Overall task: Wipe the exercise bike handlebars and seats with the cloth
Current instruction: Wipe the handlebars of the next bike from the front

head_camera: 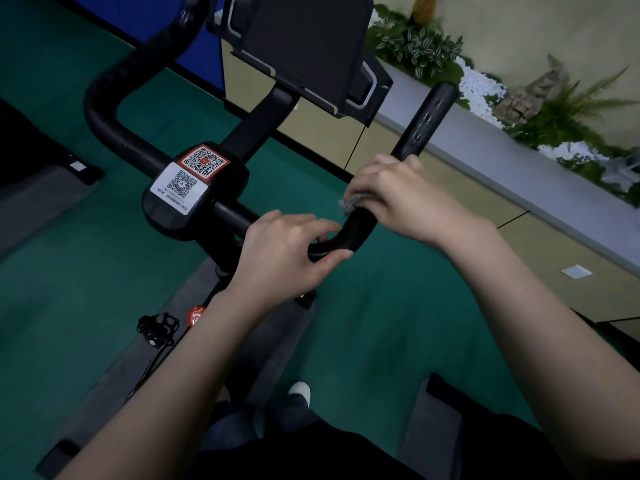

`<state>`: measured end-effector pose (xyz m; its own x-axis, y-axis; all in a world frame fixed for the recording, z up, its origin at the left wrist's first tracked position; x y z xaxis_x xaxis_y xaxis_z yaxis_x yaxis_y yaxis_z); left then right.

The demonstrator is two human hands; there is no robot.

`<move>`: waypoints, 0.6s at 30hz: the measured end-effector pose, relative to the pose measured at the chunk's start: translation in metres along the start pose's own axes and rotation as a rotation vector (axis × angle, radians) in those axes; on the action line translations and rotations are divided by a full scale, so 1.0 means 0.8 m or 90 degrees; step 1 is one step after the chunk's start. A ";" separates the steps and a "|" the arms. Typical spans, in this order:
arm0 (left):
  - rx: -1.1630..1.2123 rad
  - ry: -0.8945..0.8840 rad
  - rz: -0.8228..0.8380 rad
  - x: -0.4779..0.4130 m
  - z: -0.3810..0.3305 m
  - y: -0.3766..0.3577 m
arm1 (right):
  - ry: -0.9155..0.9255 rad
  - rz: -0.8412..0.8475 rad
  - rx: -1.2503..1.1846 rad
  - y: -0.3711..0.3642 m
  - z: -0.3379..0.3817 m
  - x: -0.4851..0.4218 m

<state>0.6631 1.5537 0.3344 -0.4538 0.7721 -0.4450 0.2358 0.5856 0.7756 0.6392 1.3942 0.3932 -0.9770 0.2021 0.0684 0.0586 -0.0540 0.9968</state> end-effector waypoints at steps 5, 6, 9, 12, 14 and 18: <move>0.000 0.000 0.002 -0.001 -0.001 0.001 | -0.061 -0.148 -0.159 -0.013 -0.009 0.012; -0.002 0.001 0.000 -0.001 -0.001 0.001 | -0.062 -0.200 -0.212 -0.022 -0.003 0.024; -0.001 -0.002 -0.007 0.000 -0.003 0.001 | -0.155 -0.398 -0.416 -0.056 0.008 0.062; -0.003 -0.009 -0.022 0.000 -0.003 0.001 | -0.352 -0.517 -0.721 -0.091 0.025 0.078; -0.004 -0.012 -0.028 0.000 -0.003 0.000 | -0.446 -0.539 -0.909 -0.103 0.045 0.077; -0.009 -0.024 -0.033 0.000 -0.003 -0.002 | -0.506 -0.513 -1.176 -0.122 0.071 0.085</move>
<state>0.6608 1.5523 0.3343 -0.4325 0.7498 -0.5008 0.2001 0.6214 0.7575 0.5791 1.4690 0.3029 -0.3859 0.8875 0.2519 -0.8997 -0.3015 -0.3157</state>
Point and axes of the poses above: each hand's wrist, its own x-axis away from the middle knuckle, its own y-axis out of the back of the hand, z = x × y, the point moved 3 cm from there along -x, towards the middle knuckle, and after that the axes turned 13 degrees about -y, right-handed, at the moved point
